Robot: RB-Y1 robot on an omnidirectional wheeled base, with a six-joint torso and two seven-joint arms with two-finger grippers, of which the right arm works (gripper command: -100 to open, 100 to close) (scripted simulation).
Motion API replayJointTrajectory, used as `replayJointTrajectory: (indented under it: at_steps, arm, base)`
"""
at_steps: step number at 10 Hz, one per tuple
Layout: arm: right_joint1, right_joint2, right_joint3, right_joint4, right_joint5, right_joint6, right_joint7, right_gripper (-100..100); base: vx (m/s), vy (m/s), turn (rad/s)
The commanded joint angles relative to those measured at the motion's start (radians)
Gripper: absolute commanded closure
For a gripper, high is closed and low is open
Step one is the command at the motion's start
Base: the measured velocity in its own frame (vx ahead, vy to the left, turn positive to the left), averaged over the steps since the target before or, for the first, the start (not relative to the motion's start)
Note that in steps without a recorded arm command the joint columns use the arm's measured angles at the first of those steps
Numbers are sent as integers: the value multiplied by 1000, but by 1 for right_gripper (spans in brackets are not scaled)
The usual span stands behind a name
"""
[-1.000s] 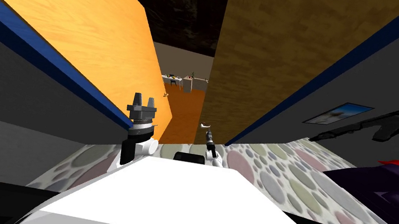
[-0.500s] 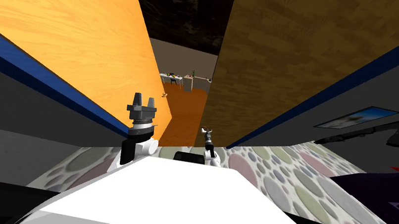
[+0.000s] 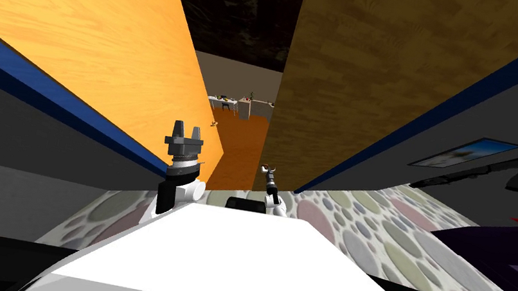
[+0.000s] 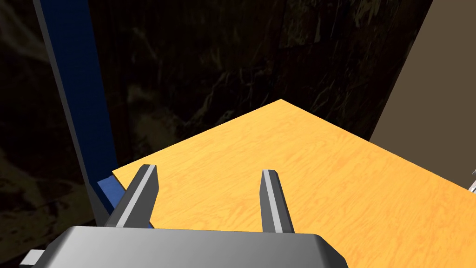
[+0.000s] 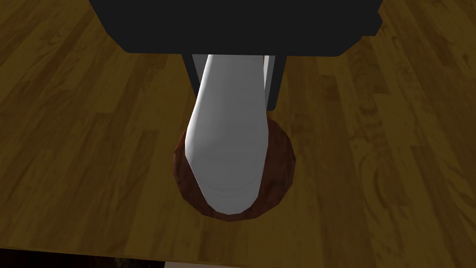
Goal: Push the door open
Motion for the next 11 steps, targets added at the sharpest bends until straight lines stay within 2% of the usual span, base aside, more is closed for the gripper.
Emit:
replayJointTrajectory:
  at_steps: [1,5,6,8,11]
  arm:
    - [0,-15,-12,1,-6,0,3,100]
    - [-1,-41,-40,3,-21,0,12,100]
    - [-1,-41,-40,3,-21,0,12,100]
    - [-3,-58,-67,4,-35,0,19,100]
    - [-4,-71,-99,6,-51,0,28,100]
  base:
    - [99,38,-12]
    - [174,80,-39]
    - [141,44,-23]
    - [162,65,-49]
    - [163,92,-75]
